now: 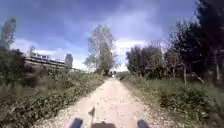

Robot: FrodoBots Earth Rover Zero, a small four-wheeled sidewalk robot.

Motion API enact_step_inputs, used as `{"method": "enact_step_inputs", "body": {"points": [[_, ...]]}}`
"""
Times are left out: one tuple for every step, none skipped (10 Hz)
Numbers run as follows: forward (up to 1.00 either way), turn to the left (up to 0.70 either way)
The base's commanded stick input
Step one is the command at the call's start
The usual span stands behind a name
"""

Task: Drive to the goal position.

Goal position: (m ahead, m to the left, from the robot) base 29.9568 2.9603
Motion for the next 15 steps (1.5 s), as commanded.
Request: {"method": "enact_step_inputs", "body": {"points": [[0.70, 0.00], [0.70, 0.00], [0.70, 0.00], [0.70, 0.00], [0.70, 0.00], [0.70, 0.00], [0.70, 0.00], [0.70, 0.00], [0.70, 0.00], [0.70, 0.00], [0.70, 0.00], [0.70, 0.00], [0.70, 0.00], [0.70, 0.00], [0.70, 0.00]]}}
